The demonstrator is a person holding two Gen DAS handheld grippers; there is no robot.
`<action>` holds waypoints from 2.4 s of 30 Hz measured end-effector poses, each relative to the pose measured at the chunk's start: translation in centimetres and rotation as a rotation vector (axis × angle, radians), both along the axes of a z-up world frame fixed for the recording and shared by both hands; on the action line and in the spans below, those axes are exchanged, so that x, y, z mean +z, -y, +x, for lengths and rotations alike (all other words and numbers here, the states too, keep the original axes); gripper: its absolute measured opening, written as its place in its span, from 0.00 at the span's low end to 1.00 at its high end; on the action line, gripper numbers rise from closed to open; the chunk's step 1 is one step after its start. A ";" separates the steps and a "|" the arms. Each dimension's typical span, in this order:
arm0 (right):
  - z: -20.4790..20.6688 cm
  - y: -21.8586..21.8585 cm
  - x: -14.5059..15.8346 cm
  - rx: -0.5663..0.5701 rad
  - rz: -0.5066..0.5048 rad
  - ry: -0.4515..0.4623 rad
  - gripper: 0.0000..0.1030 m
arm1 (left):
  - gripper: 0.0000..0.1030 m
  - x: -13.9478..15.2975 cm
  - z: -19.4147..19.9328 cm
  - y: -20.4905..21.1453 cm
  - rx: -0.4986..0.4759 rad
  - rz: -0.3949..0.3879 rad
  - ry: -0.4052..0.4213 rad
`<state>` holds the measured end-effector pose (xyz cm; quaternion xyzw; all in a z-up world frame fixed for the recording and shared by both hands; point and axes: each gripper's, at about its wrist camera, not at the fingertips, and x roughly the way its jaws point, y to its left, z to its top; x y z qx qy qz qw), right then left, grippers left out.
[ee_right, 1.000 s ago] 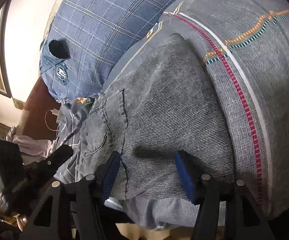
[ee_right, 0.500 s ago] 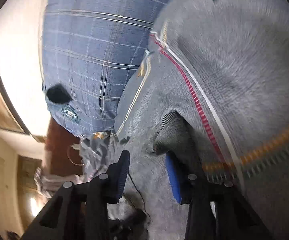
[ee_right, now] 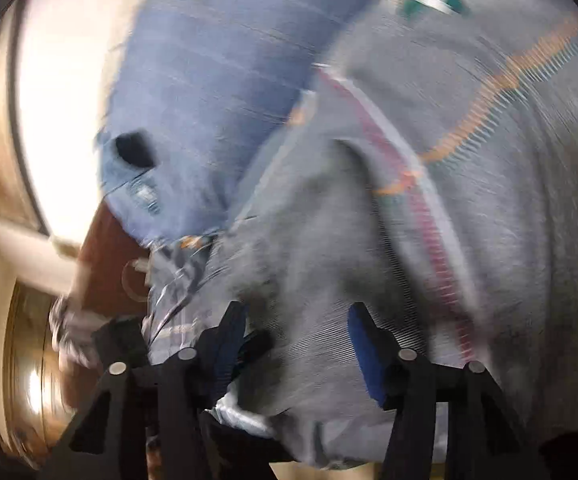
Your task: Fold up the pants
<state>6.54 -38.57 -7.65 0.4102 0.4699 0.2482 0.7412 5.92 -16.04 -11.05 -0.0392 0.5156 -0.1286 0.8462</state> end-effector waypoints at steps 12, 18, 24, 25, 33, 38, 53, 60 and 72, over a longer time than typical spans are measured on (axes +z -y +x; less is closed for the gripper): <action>-1.5 -3.1 3.0 0.013 -0.262 0.032 0.67 | 0.57 3.1 -2.8 -3.2 0.097 0.090 0.093; -2.2 -7.7 6.6 0.033 -0.479 0.170 0.76 | 0.64 5.2 -5.4 -5.6 0.147 0.204 0.223; -2.1 -11.8 6.1 0.083 -0.600 0.209 0.76 | 0.67 6.0 -6.7 -9.5 0.237 0.224 0.266; -2.1 -12.9 6.0 0.094 -0.619 0.221 0.76 | 0.67 5.9 -6.8 -10.4 0.255 0.223 0.263; -1.3 -17.4 5.9 0.155 -0.699 0.276 0.77 | 0.67 5.0 -7.1 -13.6 0.317 0.220 0.231; 0.6 -18.7 3.9 0.155 -0.730 0.251 0.77 | 0.67 4.2 -7.5 -15.4 0.346 0.173 0.214; 4.3 -24.3 3.3 0.322 -0.443 0.134 0.82 | 0.67 0.5 -9.9 -28.1 0.647 -0.337 0.095; 6.6 -26.4 -0.1 0.399 -0.463 0.029 0.85 | 0.67 -2.5 -8.7 -31.0 0.718 -0.596 -0.019; 6.8 -26.7 -0.3 0.407 -0.448 0.028 0.89 | 0.54 -2.2 -9.7 -32.2 0.827 -0.584 -0.042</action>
